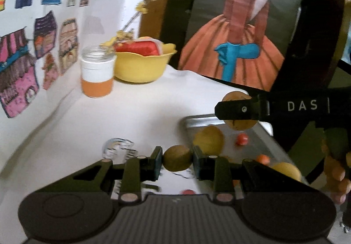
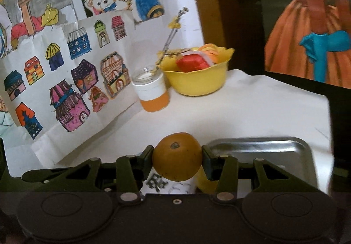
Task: Organize fruits
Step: 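Carry the tangerine over the tray with the right tool while the left tool carries the brown fruit there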
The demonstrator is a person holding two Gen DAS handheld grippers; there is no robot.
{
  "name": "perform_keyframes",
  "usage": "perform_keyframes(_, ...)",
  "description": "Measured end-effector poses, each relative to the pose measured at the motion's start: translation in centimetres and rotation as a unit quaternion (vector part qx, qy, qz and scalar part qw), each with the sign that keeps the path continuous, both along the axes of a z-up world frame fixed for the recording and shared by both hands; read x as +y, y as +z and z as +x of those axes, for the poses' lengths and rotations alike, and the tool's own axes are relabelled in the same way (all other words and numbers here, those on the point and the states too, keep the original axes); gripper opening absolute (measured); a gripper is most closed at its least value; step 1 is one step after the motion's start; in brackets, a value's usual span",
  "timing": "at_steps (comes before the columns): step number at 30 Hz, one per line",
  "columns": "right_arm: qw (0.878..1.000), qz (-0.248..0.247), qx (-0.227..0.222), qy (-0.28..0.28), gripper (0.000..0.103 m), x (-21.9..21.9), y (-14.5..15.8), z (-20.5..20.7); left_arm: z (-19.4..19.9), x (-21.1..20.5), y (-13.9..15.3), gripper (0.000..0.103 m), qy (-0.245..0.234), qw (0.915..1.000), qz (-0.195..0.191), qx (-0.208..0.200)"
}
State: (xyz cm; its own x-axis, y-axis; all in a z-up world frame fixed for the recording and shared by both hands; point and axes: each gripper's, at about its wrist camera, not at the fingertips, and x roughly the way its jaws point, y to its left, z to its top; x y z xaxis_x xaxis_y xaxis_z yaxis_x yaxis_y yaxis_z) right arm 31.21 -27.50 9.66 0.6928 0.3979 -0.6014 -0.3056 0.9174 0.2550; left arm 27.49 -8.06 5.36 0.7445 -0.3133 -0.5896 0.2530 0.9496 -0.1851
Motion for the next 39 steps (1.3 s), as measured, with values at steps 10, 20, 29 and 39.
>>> perform_keyframes(10,0.999,-0.010,0.004,-0.032,0.048,-4.5,-0.4,-4.5,-2.8,-3.9,-0.7,0.032,-0.031,0.9993,-0.018,0.013)
perform_keyframes(20,0.998,-0.007,0.022,-0.052,0.048,-7.0,-2.3,-8.2,-5.9,-6.5,-1.4,0.032,-0.058,0.9980,-0.017,0.021)
perform_keyframes(29,0.997,0.008,0.031,-0.066,0.048,-8.5,-3.0,-11.3,-8.4,-8.8,-3.0,0.032,-0.094,0.9947,-0.019,0.036)
perform_keyframes(39,0.996,0.013,0.036,-0.075,0.048,-9.5,-3.7,-13.6,-9.6,-9.3,-4.1,0.032,-0.097,0.9942,-0.009,0.046)
